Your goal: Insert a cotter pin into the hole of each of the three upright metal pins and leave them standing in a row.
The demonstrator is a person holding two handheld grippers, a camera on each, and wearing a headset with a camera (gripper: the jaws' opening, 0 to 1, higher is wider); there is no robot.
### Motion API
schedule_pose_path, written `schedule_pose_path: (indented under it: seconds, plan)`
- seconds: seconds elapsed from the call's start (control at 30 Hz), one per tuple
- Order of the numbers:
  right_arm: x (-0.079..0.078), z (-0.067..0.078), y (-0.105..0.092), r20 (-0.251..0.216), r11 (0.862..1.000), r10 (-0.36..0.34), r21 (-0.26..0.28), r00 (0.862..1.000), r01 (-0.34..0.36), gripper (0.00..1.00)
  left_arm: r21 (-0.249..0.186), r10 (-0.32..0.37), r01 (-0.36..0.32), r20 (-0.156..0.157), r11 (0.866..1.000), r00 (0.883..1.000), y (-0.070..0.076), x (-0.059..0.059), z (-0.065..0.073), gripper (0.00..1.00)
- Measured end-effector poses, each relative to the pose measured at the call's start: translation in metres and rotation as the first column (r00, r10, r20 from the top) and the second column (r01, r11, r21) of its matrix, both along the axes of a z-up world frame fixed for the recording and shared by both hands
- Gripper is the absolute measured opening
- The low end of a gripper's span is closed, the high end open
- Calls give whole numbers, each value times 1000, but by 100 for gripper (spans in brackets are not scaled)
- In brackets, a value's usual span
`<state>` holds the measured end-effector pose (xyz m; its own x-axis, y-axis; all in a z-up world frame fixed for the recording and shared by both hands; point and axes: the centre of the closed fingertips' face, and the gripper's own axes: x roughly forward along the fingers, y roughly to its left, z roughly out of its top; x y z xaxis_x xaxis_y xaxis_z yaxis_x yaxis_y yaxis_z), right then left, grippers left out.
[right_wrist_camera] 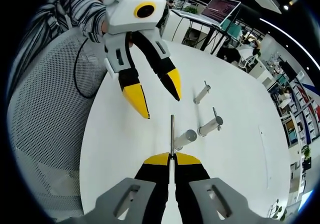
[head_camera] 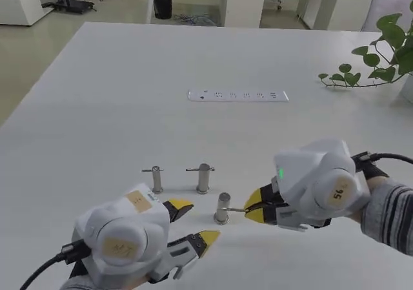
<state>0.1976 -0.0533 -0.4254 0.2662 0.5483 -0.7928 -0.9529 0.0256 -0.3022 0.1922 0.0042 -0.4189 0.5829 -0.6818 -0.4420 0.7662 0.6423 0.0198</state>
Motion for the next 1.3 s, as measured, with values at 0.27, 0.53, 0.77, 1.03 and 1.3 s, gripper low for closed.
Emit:
schedule_pose_path:
  seconds: [0.27, 0.53, 0.77, 1.03, 1.3]
  plan:
    - [13, -11, -13, -10, 999, -29, -18, 1000, 28, 0, -30, 41, -42, -27, 999, 999, -3, 12, -8, 35]
    - [23, -21, -20, -18, 999, -31, -38, 999, 31, 0, -30, 64, -65, -53, 997, 997, -12, 23, -18, 32]
    - [28, -27, -23, -20, 998, -21, -53, 1000, 20, 0, -13, 72, -74, -75, 997, 995, -22, 33, -29, 29]
    - [33, -30, -25, -25, 998, -15, -59, 1000, 14, 0, -6, 72, -72, -93, 997, 993, -35, 41, -39, 22]
    - [38, -27, -24, -11, 998, 6, -62, 1000, -7, 0, -3, 90, -91, -113, 996, 990, -43, 48, -48, 16]
